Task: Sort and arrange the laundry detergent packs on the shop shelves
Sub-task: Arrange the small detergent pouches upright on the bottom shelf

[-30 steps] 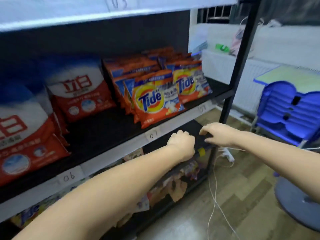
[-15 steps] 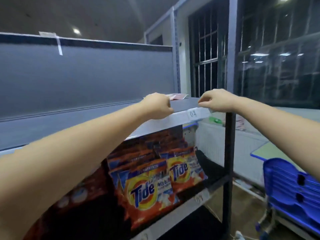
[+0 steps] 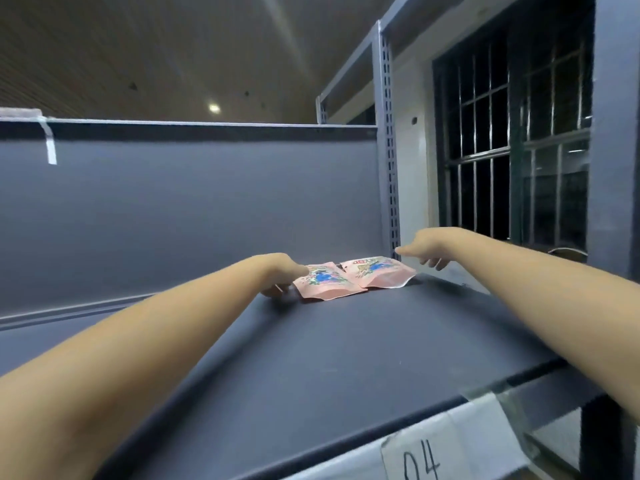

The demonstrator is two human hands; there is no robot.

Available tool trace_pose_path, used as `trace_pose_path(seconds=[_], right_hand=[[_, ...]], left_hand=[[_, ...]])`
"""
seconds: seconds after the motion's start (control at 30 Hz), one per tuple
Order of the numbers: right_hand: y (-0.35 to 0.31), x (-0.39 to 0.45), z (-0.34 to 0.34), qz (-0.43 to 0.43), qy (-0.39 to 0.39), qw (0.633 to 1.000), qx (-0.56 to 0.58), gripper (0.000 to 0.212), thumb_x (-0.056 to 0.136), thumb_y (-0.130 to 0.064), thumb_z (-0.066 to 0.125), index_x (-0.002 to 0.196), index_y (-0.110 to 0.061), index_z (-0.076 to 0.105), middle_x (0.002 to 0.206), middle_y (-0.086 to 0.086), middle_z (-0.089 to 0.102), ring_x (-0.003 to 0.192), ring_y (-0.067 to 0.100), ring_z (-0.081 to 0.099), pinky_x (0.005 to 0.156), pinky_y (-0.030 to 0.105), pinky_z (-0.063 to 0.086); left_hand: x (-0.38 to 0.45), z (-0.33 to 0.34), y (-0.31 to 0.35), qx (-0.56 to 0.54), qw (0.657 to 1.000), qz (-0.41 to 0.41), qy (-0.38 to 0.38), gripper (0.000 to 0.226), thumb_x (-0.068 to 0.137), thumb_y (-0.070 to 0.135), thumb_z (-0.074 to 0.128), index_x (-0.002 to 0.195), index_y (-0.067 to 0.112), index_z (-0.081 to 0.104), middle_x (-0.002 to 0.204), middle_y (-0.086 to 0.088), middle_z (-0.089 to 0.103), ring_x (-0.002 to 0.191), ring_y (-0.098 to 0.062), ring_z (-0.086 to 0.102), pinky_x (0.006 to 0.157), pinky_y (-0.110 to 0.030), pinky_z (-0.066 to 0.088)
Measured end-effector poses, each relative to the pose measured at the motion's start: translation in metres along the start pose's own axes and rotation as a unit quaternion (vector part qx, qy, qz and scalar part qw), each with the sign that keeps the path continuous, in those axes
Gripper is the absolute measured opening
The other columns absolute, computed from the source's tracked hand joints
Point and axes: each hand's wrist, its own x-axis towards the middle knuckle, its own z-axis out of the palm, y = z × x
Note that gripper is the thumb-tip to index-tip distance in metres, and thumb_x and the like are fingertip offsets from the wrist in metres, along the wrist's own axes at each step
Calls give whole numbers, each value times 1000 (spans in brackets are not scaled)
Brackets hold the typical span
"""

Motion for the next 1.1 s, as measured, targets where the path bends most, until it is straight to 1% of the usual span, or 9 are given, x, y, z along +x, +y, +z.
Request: trace_pose_path(seconds=[0.1,0.27,0.4,0.5,0.57,0.67,0.8,0.93,1.1], right_hand=[[-3,40,9,28,-66,996,44,56,91,-49,54,125,-5,49,115,16,60,88,26,54,93,34,47],[-4,73,18,54,-140,977,155,37,80,-34,73,100,-10,55,102,6,59,92,20,55,95,27,44],[-11,57,17,36,-143,958,246,14,86,-14,67,83,-5,56,64,7,68,53,18,65,54,23,52],[-21,27,14,1,-103,944,312,9,91,-8,59,83,-6,56,60,7,68,41,15,63,39,20,49],[-28,1,11,-39,-90,926,365,4,91,-3,56,89,-6,56,80,9,68,51,16,65,44,23,52],[-38,-40,5,-113,-62,872,472,15,87,5,57,99,-3,57,99,16,66,56,19,68,50,32,57],[-54,-115,8,-180,-24,808,560,23,86,5,57,106,-6,58,97,10,68,74,20,69,56,36,59],[-74,-200,30,-246,8,760,601,19,86,2,58,101,-9,59,69,-2,73,63,11,70,51,30,57],[-104,-320,73,-278,8,714,643,16,82,-7,63,97,-13,62,76,-1,74,71,15,71,58,35,58]], left_hand=[[28,7,7,-105,993,-51,14,24,95,30,53,99,8,46,73,-3,48,54,-14,43,48,-20,36],[43,15,13,-232,968,-100,-9,27,94,26,59,74,11,47,56,-1,53,51,-12,45,45,-17,35],[33,16,15,-331,939,-88,-19,23,96,15,55,75,9,49,56,0,60,48,-11,57,50,-18,46],[8,11,12,-392,919,-48,-6,19,100,8,45,80,6,47,55,-4,58,56,-14,62,78,-32,52],[-13,-1,6,-431,902,-5,-1,25,100,3,39,77,8,48,38,0,55,37,-8,58,81,-30,51],[-46,-31,-16,-455,888,62,10,24,97,0,41,82,11,56,52,0,65,45,-9,63,55,-26,56],[-108,-71,-62,-485,867,109,43,11,97,12,51,96,15,61,90,-6,68,78,-19,65,73,-34,55],[-193,-96,-112,-525,833,157,78,11,97,15,51,90,15,60,67,0,71,60,-12,69,49,-22,54],[-301,-111,-172,-571,790,200,101,14,97,11,49,92,12,62,73,-4,73,69,-15,72,56,-27,57]])
